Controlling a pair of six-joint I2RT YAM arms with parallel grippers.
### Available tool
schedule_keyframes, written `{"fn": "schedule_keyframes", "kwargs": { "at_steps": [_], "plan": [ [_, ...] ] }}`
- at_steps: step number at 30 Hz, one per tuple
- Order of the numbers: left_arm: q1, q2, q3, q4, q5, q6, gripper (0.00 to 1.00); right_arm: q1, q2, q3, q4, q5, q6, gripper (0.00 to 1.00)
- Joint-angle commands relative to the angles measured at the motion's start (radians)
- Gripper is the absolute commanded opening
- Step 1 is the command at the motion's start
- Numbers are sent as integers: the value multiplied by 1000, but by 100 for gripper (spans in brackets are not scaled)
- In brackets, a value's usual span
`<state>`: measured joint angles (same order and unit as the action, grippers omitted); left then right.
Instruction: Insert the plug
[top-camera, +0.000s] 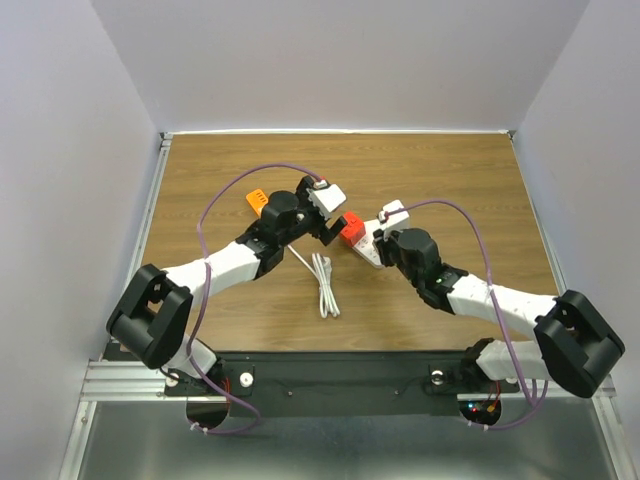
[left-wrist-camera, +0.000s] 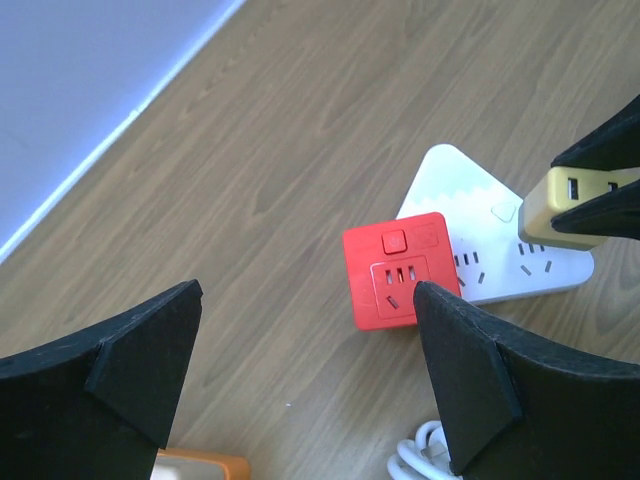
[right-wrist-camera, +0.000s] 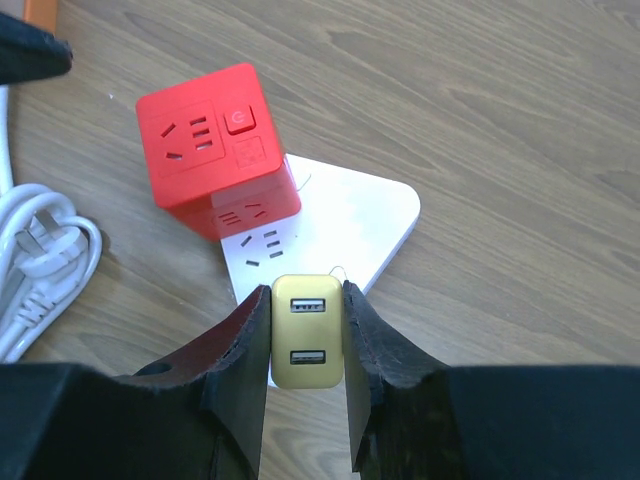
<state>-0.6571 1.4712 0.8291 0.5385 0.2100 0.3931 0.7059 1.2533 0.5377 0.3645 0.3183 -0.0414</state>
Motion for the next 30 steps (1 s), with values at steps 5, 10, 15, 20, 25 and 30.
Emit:
{"fn": "schedule_keyframes", "kwargs": {
  "at_steps": [5, 10, 15, 20, 25, 30],
  "plan": [
    [7, -18, -16, 92, 46, -2, 99, -6, 37, 54, 8, -42, -74, 0],
    [8, -5, -15, 92, 37, 0, 99, -6, 81, 64, 28, -67, -110, 1],
    [8, -8, -18, 92, 34, 6, 99, -5, 100, 70, 34, -64, -129, 0],
    [10, -2, -18, 92, 39, 6, 99, -6, 100, 73, 25, -44, -129, 0],
    [8, 8, -13, 87, 49, 10, 99, -5, 75, 65, 17, -22, -123, 0],
    [8, 14, -5, 80, 52, 12, 98, -5, 57, 59, 8, -21, -118, 0]
  ]
}}
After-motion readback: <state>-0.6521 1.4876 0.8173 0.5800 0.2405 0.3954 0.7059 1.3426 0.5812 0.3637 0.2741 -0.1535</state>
